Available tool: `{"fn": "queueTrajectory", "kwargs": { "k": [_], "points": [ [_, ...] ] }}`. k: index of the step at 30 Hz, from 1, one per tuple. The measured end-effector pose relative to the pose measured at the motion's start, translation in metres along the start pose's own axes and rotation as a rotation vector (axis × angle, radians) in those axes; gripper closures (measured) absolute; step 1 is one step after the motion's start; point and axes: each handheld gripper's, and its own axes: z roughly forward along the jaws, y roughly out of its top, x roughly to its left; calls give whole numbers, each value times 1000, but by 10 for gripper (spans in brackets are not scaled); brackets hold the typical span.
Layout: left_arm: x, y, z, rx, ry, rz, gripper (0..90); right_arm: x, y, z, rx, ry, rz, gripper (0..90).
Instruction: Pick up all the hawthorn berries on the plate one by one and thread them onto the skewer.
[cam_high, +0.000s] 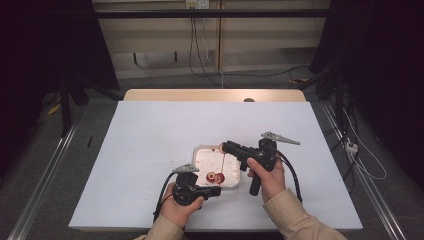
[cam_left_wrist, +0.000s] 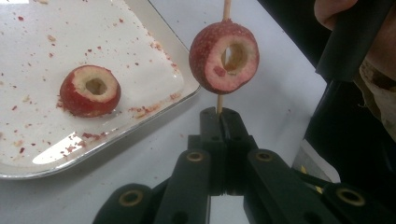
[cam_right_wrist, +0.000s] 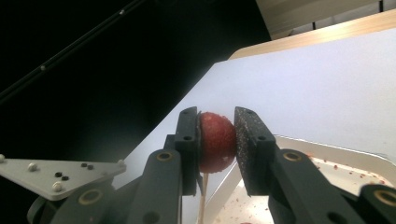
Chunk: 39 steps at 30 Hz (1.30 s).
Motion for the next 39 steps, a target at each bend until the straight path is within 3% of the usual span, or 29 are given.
{"fn": "queueTrajectory", "kwargs": {
  "k": [9, 13, 19, 22, 24, 25, 27, 34, 39],
  "points": [
    [1, 0, -1, 9, 6, 18, 899, -1, 1, -1, 3, -1, -2, 731],
    [1, 0, -1, 18, 23, 38, 899, 0, -1, 1, 20, 6, 11, 678],
    [0, 0, -1, 24, 33, 31, 899, 0, -2, 2, 32, 14, 16, 717],
    [0, 0, 0, 19, 13, 25, 899, 0, -2, 2, 33, 14, 21, 726],
    [1, 0, -1, 26, -1, 28, 899, -1, -1, 0, 19, 4, 11, 728],
    [0, 0, -1, 24, 20, 31, 899, -2, 0, 0, 18, 8, 10, 728],
    [1, 0, -1, 20, 1, 18, 899, -2, 0, 0, 20, 8, 9, 728],
    [2, 0, -2, 14, 7, 9, 900, 0, -2, 1, 17, 12, -16, 729],
    [1, 0, -1, 25, 10, 8, 900, 4, -4, 1, 15, 15, -62, 728]
  ]
}}
